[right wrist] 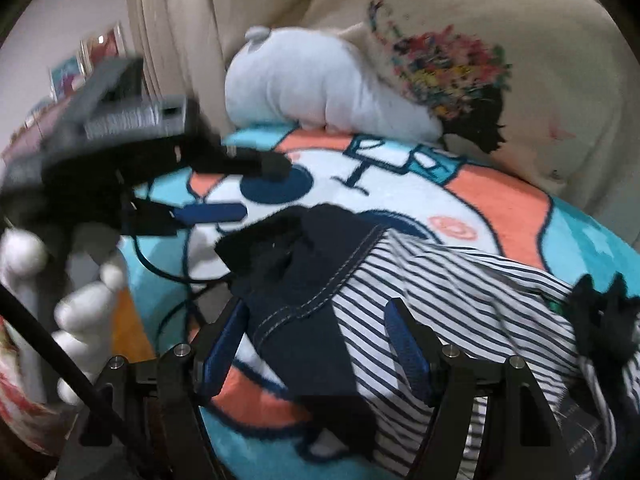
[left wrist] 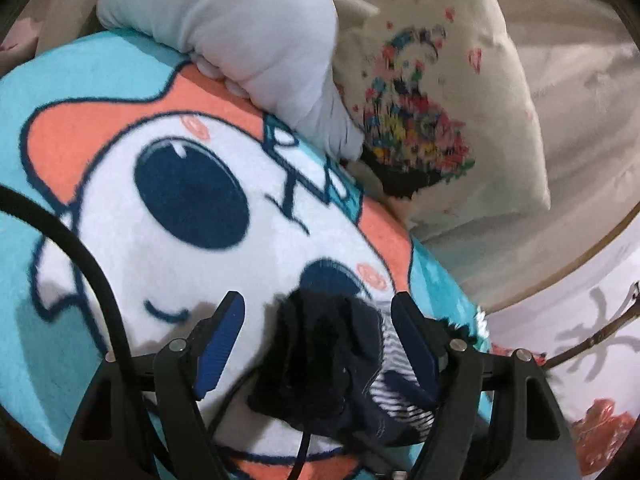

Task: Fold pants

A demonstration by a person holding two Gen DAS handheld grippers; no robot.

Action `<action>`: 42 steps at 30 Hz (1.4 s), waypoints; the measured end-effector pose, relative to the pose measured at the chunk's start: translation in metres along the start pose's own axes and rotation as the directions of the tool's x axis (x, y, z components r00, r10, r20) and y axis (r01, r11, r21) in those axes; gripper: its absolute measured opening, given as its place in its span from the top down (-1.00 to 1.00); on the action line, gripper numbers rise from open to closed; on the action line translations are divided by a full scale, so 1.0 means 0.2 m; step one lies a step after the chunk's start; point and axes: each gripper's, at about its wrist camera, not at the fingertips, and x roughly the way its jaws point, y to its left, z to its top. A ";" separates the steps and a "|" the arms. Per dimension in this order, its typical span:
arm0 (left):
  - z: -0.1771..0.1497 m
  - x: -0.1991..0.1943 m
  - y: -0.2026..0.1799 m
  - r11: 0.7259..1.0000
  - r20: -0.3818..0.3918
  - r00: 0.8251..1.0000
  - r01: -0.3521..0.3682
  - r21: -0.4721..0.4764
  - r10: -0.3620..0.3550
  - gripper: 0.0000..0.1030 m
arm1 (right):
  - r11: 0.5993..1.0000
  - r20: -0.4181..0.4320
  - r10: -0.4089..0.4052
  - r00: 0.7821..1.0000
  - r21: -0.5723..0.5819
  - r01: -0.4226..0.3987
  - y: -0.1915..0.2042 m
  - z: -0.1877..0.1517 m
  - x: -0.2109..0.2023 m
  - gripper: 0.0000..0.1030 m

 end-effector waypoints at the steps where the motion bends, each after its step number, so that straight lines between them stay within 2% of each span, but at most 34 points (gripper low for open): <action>1: 0.01 -0.02 0.01 1.000 0.012 1.000 0.006 -0.001 -0.006 -0.45 | 1.000 -0.014 -0.005 1.000 -0.005 0.005 0.01 -0.01 0.03 -0.46; 2: 0.02 -0.03 0.02 1.000 0.020 1.000 0.014 -0.003 -0.014 -0.45 | 1.000 -0.022 -0.003 1.000 -0.006 0.003 0.01 -0.02 0.04 -0.46; 5: 0.03 0.02 0.05 0.999 -0.023 0.999 0.028 -0.018 -0.029 -0.45 | 1.000 -0.030 -0.017 0.999 -0.024 0.016 0.04 -0.02 0.09 -0.53; 10: 0.02 0.13 -0.01 0.999 -0.095 0.995 0.014 0.048 -0.009 -0.45 | 0.989 -0.027 -0.099 0.995 -0.112 0.096 0.12 -0.02 0.14 -0.55; 11: 0.01 0.14 -0.02 0.998 -0.100 0.995 0.019 0.055 -0.014 -0.45 | 0.985 -0.026 -0.109 0.994 -0.134 0.105 0.14 -0.03 0.14 -0.32; 12: 0.01 0.13 -0.03 0.998 -0.101 0.995 0.025 0.058 -0.019 -0.45 | 0.985 -0.022 -0.107 0.994 -0.140 0.103 0.15 -0.03 0.14 0.00; 13: 0.01 0.13 -0.04 0.998 -0.097 0.995 0.029 0.056 -0.023 -0.45 | 0.986 -0.012 -0.106 0.994 -0.131 0.104 0.16 -0.03 0.13 0.18; 14: 0.00 0.12 -0.04 0.998 -0.093 0.995 0.032 0.053 -0.027 -0.45 | 0.988 -0.007 -0.104 0.995 -0.118 0.103 0.15 -0.02 0.12 0.51; 15: 0.00 0.10 -0.05 0.998 -0.088 0.996 0.037 0.047 -0.033 -0.45 | 0.989 -0.003 -0.103 0.995 -0.103 0.102 0.14 -0.01 0.11 0.72; 18: -0.01 0.06 -0.05 0.998 -0.083 0.995 0.053 0.025 -0.051 -0.45 | 0.997 0.017 -0.068 0.998 -0.031 0.068 0.07 0.02 0.07 0.78; 22: -0.03 0.06 -0.08 0.997 -0.121 0.989 0.082 0.018 -0.079 -0.45 | 0.999 0.057 -0.029 0.998 0.041 0.027 0.01 0.02 0.00 0.79; 28: -0.05 0.16 -0.12 0.999 -0.174 0.984 0.043 0.030 -0.037 -0.46 | 0.998 0.095 -0.006 0.995 0.069 0.000 0.01 -0.01 -0.08 0.80; 29: -0.05 0.17 -0.12 0.999 -0.179 0.983 0.038 0.032 -0.031 -0.39 | 0.998 0.099 -0.005 0.995 0.070 -0.002 0.01 -0.02 -0.08 0.80; 30: -0.05 0.19 -0.13 0.999 -0.190 0.981 0.043 0.033 -0.036 0.05 | 0.998 0.099 -0.003 0.995 0.070 -0.004 0.01 -0.02 -0.09 0.80; 32: -0.06 0.22 -0.16 0.997 -0.226 0.973 0.063 0.042 -0.052 0.43 | 0.997 0.103 0.000 0.995 0.076 -0.008 0.00 -0.03 -0.10 0.80; 38: -0.07 0.19 -0.35 0.993 -0.221 0.975 0.047 0.107 -0.023 0.47 | 0.990 0.144 0.012 0.990 0.136 -0.032 -0.08 -0.04 -0.18 0.80; 42: -0.11 0.23 -0.64 0.976 -0.236 0.971 0.093 0.199 -0.044 0.47 | 0.979 0.191 0.002 0.982 0.199 -0.040 -0.20 -0.05 -0.34 0.80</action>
